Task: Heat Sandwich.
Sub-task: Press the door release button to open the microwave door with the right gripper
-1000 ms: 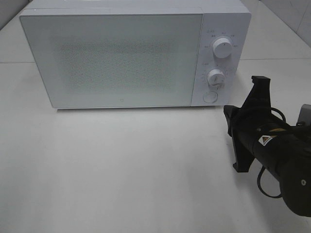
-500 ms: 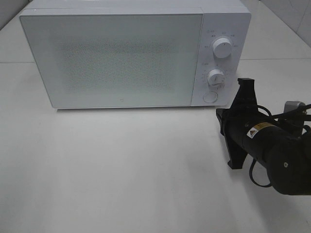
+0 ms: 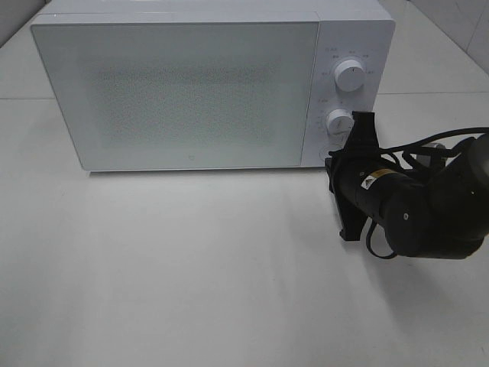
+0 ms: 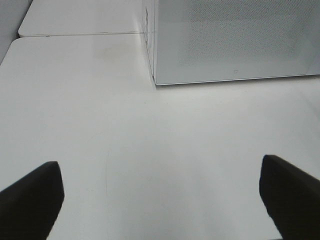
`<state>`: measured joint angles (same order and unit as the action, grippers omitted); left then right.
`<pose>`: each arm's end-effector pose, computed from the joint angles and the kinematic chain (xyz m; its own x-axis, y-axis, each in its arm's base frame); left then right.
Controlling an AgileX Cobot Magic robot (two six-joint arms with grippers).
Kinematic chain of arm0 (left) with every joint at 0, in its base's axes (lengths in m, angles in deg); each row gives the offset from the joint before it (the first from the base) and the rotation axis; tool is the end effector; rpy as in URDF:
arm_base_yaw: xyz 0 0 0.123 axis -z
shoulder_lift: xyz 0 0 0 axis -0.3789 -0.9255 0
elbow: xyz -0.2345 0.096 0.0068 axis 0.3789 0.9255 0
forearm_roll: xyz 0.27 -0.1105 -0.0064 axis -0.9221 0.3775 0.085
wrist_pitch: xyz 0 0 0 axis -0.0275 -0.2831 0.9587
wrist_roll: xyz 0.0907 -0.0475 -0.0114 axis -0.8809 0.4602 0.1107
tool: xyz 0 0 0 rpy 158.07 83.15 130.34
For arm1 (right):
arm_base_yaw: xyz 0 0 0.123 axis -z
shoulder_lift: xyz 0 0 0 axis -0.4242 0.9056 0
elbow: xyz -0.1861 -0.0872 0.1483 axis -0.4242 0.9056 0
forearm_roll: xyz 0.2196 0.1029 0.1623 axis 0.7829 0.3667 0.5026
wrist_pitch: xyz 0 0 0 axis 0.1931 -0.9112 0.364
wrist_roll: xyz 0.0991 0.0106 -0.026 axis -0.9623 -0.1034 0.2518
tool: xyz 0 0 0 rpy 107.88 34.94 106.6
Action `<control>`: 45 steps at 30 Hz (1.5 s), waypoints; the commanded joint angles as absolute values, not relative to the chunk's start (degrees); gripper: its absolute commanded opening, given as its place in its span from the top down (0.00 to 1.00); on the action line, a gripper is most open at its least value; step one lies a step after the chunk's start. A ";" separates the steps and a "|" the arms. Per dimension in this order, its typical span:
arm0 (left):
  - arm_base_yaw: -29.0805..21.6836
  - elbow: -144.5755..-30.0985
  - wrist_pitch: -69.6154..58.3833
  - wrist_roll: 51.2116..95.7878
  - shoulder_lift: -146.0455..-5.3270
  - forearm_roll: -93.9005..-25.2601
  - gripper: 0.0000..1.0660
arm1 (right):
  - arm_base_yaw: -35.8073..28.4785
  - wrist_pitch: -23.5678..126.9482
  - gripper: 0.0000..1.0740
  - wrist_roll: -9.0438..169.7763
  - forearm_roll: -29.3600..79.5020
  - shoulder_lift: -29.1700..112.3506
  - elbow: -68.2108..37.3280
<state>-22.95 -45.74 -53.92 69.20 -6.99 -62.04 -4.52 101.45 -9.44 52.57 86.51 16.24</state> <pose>0.0729 -0.0178 0.2953 -0.4170 0.0264 -0.9085 0.1659 0.9850 -0.0475 0.3044 0.1291 0.0276 -0.0830 0.9946 0.0621 0.3649 -0.0277 0.9307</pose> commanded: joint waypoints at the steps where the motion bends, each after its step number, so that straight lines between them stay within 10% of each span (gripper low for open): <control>1: -23.18 -45.80 -53.00 69.43 -5.84 -61.53 0.03 | -3.09 100.42 1.00 -8.53 50.97 87.54 13.95; 45: -23.18 -45.80 -53.00 69.43 -5.84 -61.53 0.03 | -0.69 108.27 1.00 -5.38 53.49 92.93 6.04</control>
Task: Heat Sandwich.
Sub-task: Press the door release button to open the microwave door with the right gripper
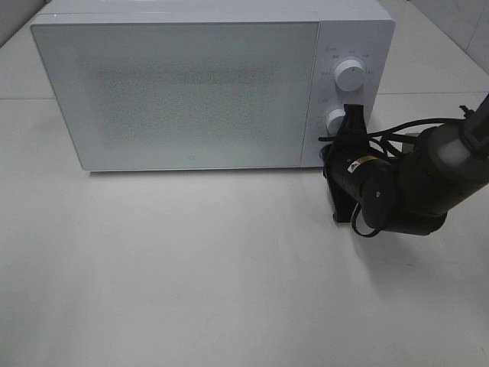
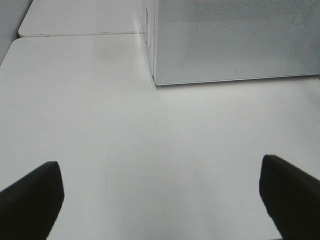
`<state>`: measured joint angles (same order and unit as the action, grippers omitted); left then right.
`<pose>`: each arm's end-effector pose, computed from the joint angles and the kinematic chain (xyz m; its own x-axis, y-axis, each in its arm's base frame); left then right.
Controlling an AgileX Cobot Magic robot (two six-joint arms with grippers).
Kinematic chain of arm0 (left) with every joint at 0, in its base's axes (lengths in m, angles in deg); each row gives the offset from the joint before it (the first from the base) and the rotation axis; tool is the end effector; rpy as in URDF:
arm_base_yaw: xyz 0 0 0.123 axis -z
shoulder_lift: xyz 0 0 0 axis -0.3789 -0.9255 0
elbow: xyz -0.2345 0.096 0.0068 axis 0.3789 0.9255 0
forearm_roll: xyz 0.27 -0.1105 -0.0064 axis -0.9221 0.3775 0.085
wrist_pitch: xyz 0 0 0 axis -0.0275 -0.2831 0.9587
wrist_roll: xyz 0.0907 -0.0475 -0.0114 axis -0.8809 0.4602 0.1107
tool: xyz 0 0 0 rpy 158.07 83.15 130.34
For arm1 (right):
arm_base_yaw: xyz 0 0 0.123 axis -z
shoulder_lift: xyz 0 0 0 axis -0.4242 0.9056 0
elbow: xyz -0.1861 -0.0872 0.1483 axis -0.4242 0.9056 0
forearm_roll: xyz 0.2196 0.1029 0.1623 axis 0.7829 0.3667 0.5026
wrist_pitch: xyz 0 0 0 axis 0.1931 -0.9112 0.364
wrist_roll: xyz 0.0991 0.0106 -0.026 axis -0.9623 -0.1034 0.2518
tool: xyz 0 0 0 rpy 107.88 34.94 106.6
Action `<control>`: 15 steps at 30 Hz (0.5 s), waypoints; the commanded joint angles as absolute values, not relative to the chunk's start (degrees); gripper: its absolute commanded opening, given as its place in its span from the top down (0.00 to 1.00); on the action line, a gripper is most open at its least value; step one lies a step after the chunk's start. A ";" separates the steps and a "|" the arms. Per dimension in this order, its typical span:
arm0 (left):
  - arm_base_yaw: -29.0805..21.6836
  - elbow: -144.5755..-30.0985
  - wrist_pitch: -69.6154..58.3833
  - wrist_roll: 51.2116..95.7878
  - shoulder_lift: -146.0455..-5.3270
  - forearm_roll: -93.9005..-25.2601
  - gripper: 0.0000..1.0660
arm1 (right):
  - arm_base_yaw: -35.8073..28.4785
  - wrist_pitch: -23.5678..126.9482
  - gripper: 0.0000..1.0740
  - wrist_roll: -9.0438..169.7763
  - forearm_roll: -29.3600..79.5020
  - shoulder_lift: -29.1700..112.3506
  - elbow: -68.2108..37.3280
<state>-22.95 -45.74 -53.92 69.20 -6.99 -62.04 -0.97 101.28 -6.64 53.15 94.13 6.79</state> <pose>0.0729 -0.0178 0.2953 -0.4170 0.0264 -0.9085 0.1659 0.9850 -0.0475 0.3449 0.1254 0.0136 -0.0304 0.9990 0.0327 0.3380 -0.0205 0.9409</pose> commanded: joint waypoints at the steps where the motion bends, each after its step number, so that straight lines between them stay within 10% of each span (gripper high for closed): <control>1: -23.18 -45.80 -53.00 69.43 -5.84 -61.53 0.03 | -0.69 109.87 1.00 -4.80 53.49 92.93 6.04; 15: -23.18 -45.80 -53.00 69.43 -5.84 -61.53 0.03 | -0.69 112.11 1.00 -4.52 53.89 93.67 4.04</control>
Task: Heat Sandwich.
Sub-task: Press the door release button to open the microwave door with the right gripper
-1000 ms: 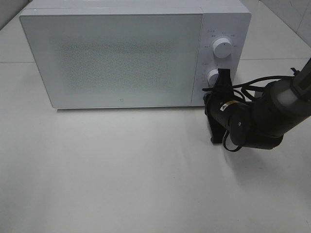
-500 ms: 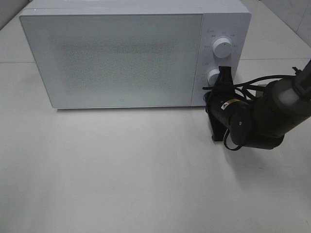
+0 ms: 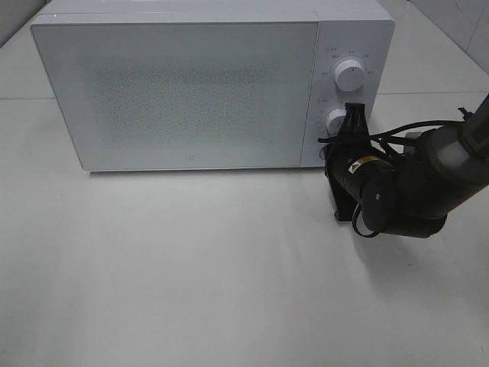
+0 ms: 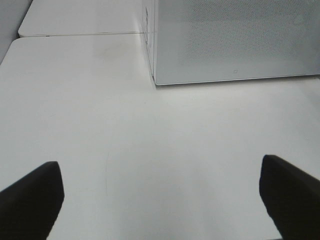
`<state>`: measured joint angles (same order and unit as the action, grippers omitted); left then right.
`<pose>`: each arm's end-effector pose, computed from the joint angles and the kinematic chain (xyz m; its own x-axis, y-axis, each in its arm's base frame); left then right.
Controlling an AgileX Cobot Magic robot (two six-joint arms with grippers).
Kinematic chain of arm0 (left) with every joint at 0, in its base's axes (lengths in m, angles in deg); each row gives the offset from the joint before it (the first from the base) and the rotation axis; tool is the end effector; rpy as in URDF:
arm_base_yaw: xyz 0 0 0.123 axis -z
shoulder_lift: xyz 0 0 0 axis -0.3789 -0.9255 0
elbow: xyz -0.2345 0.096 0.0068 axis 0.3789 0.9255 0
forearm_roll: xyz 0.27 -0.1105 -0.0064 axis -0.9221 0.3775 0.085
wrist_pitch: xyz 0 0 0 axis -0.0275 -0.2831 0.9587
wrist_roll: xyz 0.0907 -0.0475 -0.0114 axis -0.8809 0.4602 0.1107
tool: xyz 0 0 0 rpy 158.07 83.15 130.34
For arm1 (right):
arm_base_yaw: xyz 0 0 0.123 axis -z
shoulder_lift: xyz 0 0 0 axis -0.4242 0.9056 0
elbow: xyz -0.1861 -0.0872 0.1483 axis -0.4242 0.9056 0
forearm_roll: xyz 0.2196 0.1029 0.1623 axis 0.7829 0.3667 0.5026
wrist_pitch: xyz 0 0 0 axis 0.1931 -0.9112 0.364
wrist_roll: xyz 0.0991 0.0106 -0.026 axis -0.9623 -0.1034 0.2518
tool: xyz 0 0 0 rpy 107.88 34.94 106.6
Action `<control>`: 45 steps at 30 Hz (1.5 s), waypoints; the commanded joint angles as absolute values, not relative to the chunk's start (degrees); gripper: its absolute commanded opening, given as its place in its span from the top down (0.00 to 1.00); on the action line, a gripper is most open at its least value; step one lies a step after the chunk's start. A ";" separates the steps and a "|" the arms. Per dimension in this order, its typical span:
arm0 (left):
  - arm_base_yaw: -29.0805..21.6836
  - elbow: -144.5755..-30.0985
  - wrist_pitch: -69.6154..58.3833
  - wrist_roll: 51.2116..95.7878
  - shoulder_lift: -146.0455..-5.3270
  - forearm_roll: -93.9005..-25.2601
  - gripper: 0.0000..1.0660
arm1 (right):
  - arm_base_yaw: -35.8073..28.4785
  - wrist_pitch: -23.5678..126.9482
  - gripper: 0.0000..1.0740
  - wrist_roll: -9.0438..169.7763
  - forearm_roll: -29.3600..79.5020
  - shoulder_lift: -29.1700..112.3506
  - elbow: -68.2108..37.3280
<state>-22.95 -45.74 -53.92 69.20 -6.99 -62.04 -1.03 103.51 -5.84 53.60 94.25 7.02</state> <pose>0.0729 -0.0178 0.2953 -0.4170 0.0264 -0.9085 0.1659 0.9850 -0.0475 0.3448 0.1239 0.0157 -0.0233 0.9996 0.0175 0.3074 -0.0095 0.9515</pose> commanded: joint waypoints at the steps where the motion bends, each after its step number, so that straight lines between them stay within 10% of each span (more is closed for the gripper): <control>1: -23.18 -45.80 -53.00 69.43 -5.84 -61.59 0.03 | -0.63 112.68 1.00 -4.52 53.89 94.13 3.52; 45: -23.18 -45.80 -53.29 69.43 -5.84 -64.57 0.03 | 0.69 115.32 1.00 -4.46 50.85 96.94 -0.43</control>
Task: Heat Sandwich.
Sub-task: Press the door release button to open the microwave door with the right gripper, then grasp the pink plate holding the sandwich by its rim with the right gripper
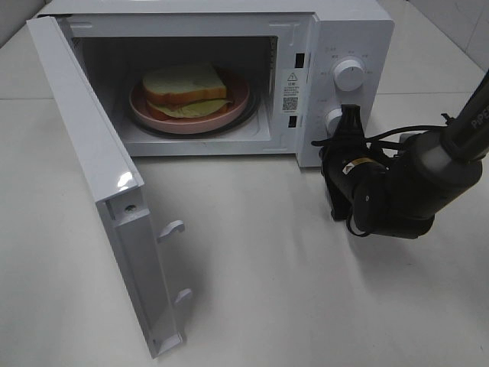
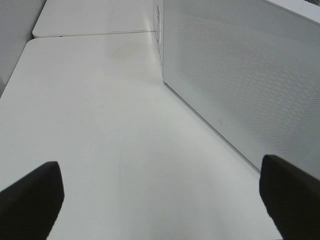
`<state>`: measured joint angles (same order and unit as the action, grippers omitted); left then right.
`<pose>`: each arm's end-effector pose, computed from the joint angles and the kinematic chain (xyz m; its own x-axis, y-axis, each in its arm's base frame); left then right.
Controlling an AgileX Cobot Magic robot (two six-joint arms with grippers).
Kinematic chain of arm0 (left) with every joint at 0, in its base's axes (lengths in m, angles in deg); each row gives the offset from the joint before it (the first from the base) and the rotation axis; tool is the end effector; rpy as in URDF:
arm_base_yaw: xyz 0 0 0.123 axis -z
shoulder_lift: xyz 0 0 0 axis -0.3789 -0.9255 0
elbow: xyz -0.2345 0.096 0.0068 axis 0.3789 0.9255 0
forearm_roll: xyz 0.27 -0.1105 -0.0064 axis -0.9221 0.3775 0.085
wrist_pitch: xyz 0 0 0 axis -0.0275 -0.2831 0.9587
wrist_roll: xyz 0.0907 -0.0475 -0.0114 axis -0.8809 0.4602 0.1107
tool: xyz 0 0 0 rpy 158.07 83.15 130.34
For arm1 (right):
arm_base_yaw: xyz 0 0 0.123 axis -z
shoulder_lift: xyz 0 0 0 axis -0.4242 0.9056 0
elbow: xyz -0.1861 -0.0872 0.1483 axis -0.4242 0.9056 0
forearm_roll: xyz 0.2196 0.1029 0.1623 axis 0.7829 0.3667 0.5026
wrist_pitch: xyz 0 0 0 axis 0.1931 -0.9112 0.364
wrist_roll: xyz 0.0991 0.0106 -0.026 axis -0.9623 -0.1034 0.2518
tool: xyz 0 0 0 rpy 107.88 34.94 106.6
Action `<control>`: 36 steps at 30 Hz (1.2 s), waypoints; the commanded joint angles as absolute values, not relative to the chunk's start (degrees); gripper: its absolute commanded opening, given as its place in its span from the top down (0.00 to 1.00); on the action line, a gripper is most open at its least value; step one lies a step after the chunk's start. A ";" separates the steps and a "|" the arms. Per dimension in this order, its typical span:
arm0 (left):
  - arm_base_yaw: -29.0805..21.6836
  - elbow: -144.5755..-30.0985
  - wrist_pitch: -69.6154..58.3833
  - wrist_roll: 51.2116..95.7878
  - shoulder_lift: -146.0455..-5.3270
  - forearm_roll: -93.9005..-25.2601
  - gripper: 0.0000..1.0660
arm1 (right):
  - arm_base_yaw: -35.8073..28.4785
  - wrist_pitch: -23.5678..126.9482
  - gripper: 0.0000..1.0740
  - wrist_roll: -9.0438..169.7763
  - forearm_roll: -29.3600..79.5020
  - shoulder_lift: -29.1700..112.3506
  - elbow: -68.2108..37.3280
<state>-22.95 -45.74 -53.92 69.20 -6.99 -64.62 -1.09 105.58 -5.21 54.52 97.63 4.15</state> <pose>0.0732 -0.0139 0.2947 -0.4184 0.0498 -0.9069 0.1411 0.9899 -0.0107 0.3533 0.1261 0.0073 -0.0070 1.0000 0.0063 0.2828 -0.0040 0.9592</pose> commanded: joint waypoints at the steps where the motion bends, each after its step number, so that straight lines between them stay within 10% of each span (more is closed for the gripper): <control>1: -23.18 -45.80 -53.29 69.43 -5.84 -64.57 0.03 | 0.69 115.03 1.00 -4.46 50.85 96.94 -0.43; 36: -23.18 -45.80 -53.29 69.43 -5.84 -64.57 0.03 | -0.05 89.25 1.00 5.17 49.65 84.05 10.06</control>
